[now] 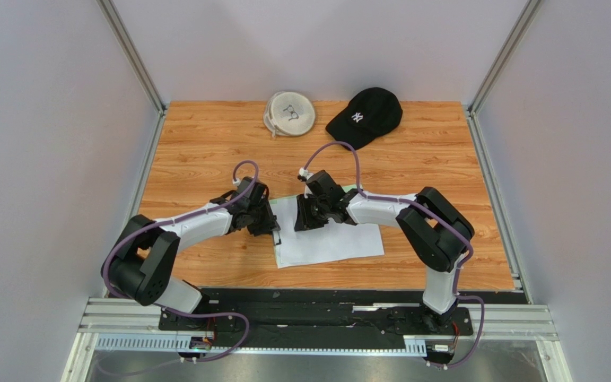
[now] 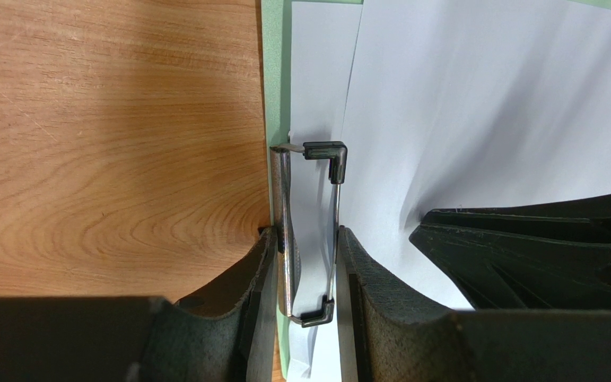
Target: Put the files into the folder
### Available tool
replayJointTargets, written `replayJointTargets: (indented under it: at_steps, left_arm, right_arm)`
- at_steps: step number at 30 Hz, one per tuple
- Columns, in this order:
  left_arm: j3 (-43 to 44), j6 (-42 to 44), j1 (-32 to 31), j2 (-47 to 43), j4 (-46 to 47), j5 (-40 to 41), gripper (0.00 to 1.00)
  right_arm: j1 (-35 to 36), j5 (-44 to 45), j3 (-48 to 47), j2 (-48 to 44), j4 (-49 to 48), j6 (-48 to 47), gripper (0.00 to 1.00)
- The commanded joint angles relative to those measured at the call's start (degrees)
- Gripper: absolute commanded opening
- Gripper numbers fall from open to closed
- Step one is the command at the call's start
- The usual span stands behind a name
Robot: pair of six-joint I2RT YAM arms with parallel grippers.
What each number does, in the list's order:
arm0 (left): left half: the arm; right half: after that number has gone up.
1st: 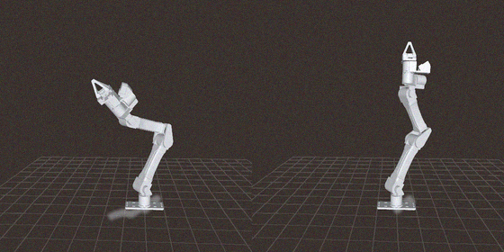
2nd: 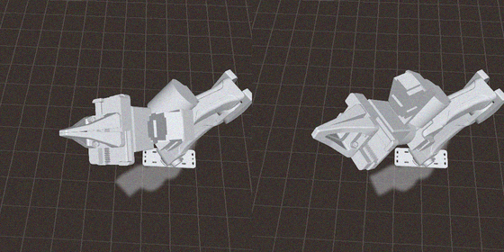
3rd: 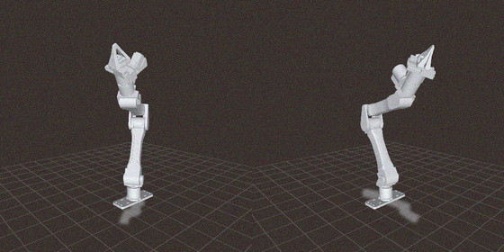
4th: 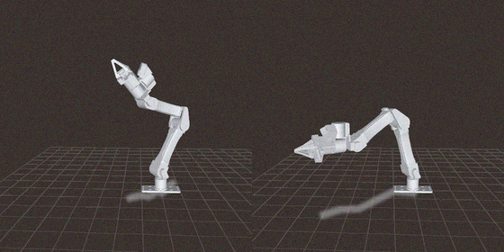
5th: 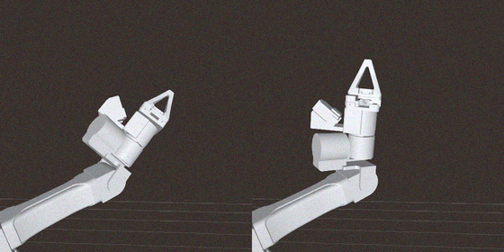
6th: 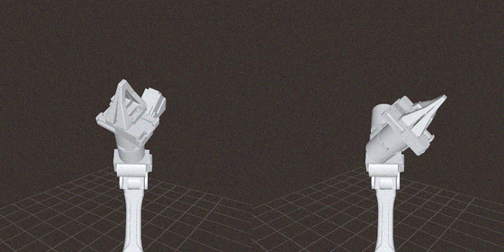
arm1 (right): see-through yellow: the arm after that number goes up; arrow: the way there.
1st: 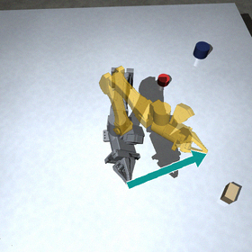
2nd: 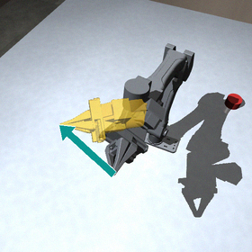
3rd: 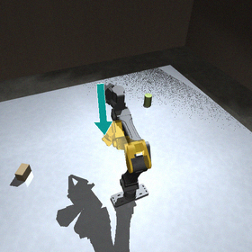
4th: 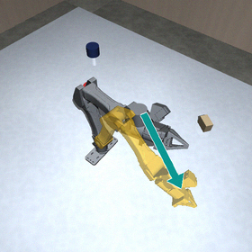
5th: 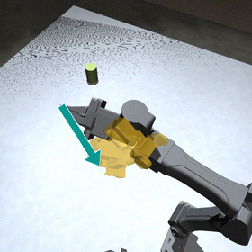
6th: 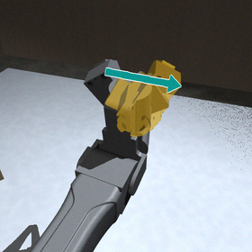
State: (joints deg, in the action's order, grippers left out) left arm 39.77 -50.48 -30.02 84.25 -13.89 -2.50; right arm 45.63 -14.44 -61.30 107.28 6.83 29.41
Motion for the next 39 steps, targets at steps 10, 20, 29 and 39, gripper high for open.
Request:
replayJointTargets:
  at_steps: [10,20,29,39]
  left_arm:
    - [-1.8,1.4,-0.1,1.9,-3.5,1.8,0.00]
    - [-1.5,1.3,-0.1,1.9,-3.9,1.8,0.00]
    - [-1.2,1.8,-0.1,1.4,-4.7,2.0,0.00]
    - [-0.6,2.0,-0.2,1.6,-5.4,2.1,0.00]
  right_arm:
    - [-0.5,1.4,-9.0,-4.3,10.1,-8.3,0.39]
    - [-16.6,11.0,-7.3,-12.6,22.0,-5.9,0.87]
    - [-26.5,19.4,-3.0,-10.9,25.8,-10.1,1.00]
    - [-27.9,7.3,0.4,-11.5,18.0,-10.1,1.00]
